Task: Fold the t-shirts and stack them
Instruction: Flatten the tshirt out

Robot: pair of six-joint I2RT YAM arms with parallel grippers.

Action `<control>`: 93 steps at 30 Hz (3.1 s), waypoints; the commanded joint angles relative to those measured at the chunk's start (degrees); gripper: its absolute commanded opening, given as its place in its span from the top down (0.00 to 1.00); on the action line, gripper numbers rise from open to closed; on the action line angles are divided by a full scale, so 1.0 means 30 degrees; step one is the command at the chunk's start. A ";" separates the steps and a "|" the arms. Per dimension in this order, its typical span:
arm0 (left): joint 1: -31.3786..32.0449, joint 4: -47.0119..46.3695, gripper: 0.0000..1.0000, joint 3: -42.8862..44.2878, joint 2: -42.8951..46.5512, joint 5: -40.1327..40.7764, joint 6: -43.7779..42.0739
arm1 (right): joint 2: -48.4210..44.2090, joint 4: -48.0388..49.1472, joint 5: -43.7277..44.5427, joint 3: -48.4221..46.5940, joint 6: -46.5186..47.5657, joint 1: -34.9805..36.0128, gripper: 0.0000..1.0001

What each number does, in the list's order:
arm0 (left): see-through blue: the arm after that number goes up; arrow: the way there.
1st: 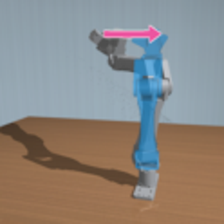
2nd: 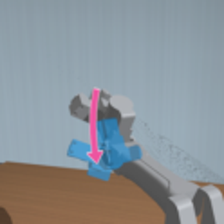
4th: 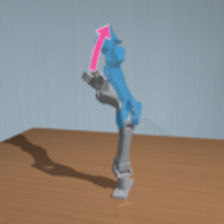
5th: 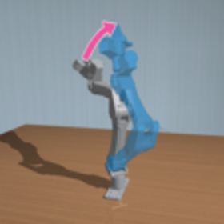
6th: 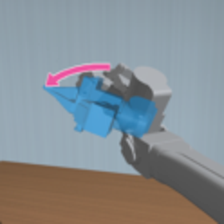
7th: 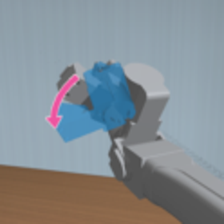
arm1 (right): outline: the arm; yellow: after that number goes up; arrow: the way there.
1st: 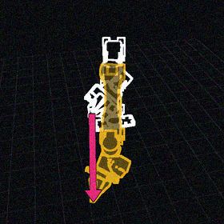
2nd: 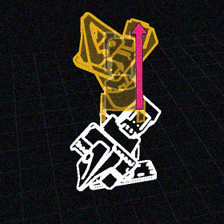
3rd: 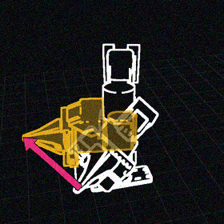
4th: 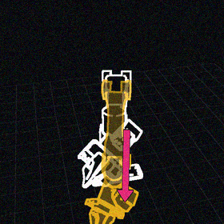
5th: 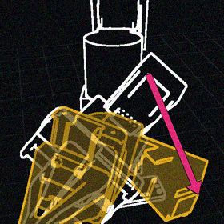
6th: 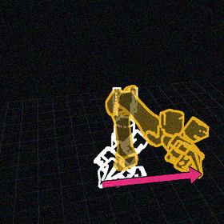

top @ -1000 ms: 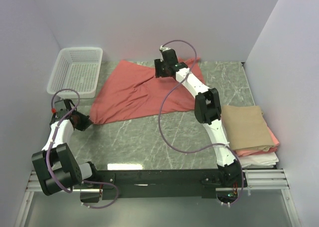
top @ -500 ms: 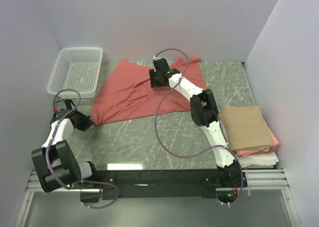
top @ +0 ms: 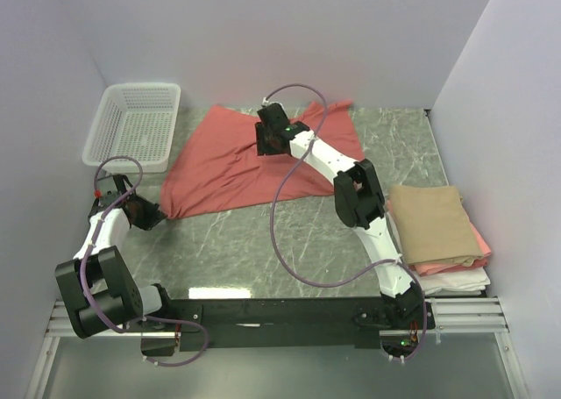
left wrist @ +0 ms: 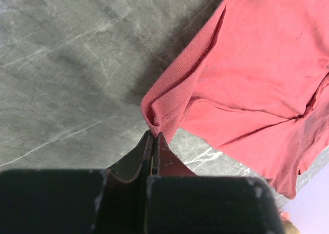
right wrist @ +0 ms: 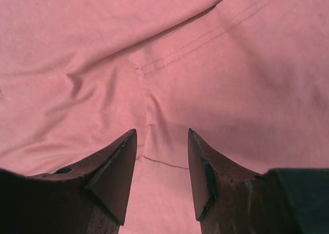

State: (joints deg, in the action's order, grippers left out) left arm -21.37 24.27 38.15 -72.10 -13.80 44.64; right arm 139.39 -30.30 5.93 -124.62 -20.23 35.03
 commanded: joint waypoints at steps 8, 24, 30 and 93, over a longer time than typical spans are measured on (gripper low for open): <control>-0.0027 -0.0591 0.99 0.0203 -0.0080 -0.0585 -0.0262 | -0.0030 -0.1028 0.1009 -0.1232 -0.0610 0.0717 0.50; -0.0027 -0.0649 0.99 0.0232 -0.0138 -0.0731 -0.0291 | 0.1436 -0.1910 0.1449 -0.2143 -0.1284 0.1127 0.55; -0.0027 -0.0708 0.99 0.0203 -0.0255 -0.0848 -0.0262 | 0.1728 -0.2027 0.1801 -0.2142 -0.1343 0.1156 0.57; -0.0349 0.0346 0.99 0.0349 0.1942 0.1905 0.0236 | -1.7174 0.2604 0.5083 2.0599 -0.5067 0.4819 0.46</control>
State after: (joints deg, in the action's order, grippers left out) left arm -22.06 26.00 38.28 -67.00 -9.50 44.88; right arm 82.26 -17.96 19.51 -56.36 -42.06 49.60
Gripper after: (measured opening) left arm 0.015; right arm 0.545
